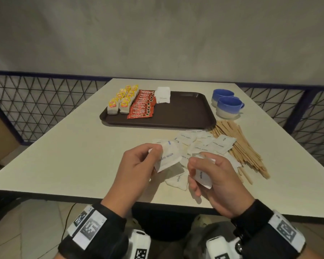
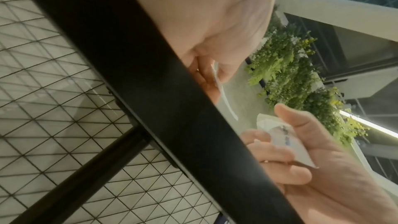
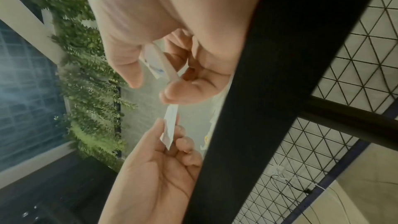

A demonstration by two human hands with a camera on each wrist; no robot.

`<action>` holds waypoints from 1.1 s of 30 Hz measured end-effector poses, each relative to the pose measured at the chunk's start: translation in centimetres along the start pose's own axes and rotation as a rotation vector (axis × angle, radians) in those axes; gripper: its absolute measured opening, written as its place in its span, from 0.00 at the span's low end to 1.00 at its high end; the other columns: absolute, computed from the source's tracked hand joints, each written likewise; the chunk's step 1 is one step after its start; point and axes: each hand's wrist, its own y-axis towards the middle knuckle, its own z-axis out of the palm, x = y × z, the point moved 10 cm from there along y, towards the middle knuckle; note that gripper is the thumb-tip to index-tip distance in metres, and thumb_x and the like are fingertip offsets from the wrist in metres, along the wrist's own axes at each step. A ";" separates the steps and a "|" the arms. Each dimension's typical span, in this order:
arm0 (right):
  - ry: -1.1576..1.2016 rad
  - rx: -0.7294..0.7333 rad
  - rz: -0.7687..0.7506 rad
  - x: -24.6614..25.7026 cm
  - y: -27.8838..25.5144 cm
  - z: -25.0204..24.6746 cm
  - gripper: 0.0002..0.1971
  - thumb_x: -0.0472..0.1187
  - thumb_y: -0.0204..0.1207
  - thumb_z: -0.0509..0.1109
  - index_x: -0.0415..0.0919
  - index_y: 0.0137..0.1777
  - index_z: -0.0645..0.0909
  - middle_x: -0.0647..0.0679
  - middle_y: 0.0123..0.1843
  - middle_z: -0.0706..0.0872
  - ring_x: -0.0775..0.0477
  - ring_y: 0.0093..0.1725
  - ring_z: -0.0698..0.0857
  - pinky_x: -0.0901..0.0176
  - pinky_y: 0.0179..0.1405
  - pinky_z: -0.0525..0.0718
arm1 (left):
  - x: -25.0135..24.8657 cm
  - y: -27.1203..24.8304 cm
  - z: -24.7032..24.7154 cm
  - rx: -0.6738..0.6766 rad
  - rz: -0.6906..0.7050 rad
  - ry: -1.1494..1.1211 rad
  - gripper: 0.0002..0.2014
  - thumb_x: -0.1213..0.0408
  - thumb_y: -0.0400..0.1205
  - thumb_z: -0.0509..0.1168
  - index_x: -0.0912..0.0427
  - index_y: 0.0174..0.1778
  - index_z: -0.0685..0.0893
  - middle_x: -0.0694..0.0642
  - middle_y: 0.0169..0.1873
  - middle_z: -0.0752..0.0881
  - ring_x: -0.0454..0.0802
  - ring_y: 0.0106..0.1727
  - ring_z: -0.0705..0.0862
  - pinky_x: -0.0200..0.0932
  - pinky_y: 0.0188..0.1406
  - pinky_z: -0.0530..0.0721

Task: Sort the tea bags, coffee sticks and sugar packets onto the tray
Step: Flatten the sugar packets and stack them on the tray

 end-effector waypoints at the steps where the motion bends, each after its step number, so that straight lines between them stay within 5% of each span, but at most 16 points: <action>1: 0.016 0.012 -0.023 0.1 0.0 0.1 0.30 0.48 0.65 0.81 0.20 0.40 0.71 0.34 0.28 0.75 0.41 0.24 0.73 0.56 0.23 0.74 | 0.0 0.0 0.0 -0.005 0.016 0.008 0.13 0.60 0.89 0.67 0.50 0.41 0.94 0.41 0.31 0.87 0.39 0.32 0.80 0.50 0.37 0.77; 4: 0.052 0.040 -0.088 0.6 0.1 0.3 0.30 0.50 0.66 0.81 0.18 0.38 0.74 0.35 0.28 0.75 0.41 0.25 0.74 0.56 0.23 0.75 | 0.3 0.0 -0.7 -0.042 0.027 -0.052 0.08 0.64 0.84 0.73 0.52 0.40 0.94 0.44 0.27 0.86 0.43 0.29 0.79 0.48 0.35 0.78; 10: 0.027 0.031 -0.111 0.7 0.1 0.3 0.23 0.46 0.64 0.82 0.21 0.40 0.84 0.31 0.34 0.81 0.40 0.30 0.80 0.54 0.29 0.80 | 1.1 0.1 -1.0 -0.029 0.008 -0.115 0.09 0.73 0.79 0.77 0.55 0.51 0.92 0.56 0.38 0.93 0.45 0.38 0.89 0.42 0.36 0.84; 15: -0.109 -0.049 -0.117 0.5 0.0 -0.2 0.02 0.27 0.73 0.77 0.27 0.43 0.90 0.30 0.33 0.84 0.36 0.30 0.80 0.51 0.31 0.84 | 1.6 0.3 -1.3 -0.028 -0.023 -0.153 0.19 0.75 0.80 0.76 0.49 0.62 0.91 0.54 0.43 0.89 0.50 0.42 0.92 0.56 0.47 0.93; 17: -0.139 -0.093 -0.109 0.1 0.0 -0.5 0.04 0.24 0.75 0.75 0.30 0.44 0.90 0.29 0.31 0.85 0.35 0.29 0.81 0.48 0.32 0.84 | 1.6 0.3 -1.4 -0.019 -0.017 -0.151 0.19 0.74 0.81 0.76 0.48 0.63 0.91 0.57 0.46 0.89 0.58 0.45 0.92 0.58 0.52 0.93; 20: -0.143 -0.127 -0.073 -0.4 0.2 -0.4 0.05 0.22 0.76 0.73 0.30 0.45 0.88 0.30 0.31 0.84 0.36 0.28 0.81 0.48 0.31 0.83 | 1.4 0.2 -0.7 0.039 0.010 -0.147 0.15 0.73 0.81 0.75 0.51 0.61 0.93 0.60 0.51 0.92 0.66 0.52 0.92 0.61 0.54 0.93; 26: -0.256 -0.158 -0.093 0.0 -0.1 0.2 0.04 0.23 0.78 0.73 0.30 0.45 0.85 0.22 0.34 0.81 0.42 0.27 0.82 0.55 0.28 0.83 | 0.7 -0.2 0.5 0.131 0.060 -0.099 0.09 0.68 0.82 0.75 0.55 0.56 0.95 0.55 0.50 0.95 0.56 0.53 0.93 0.52 0.50 0.91; 30: -0.349 -0.145 -0.124 0.2 -0.2 0.5 0.07 0.24 0.78 0.73 0.35 0.43 0.87 0.24 0.32 0.82 0.41 0.26 0.83 0.53 0.30 0.86 | 0.6 -0.3 0.6 0.138 0.061 -0.096 0.10 0.58 0.73 0.82 0.50 0.50 0.96 0.58 0.44 0.93 0.54 0.47 0.92 0.55 0.53 0.91; 33: -0.367 -0.124 -0.116 0.3 -0.4 0.8 0.06 0.25 0.78 0.74 0.35 0.43 0.86 0.24 0.31 0.82 0.41 0.26 0.83 0.55 0.31 0.86 | 0.9 -0.2 0.6 0.129 0.070 -0.060 0.09 0.58 0.74 0.83 0.50 0.50 0.96 0.61 0.45 0.92 0.62 0.49 0.92 0.61 0.54 0.92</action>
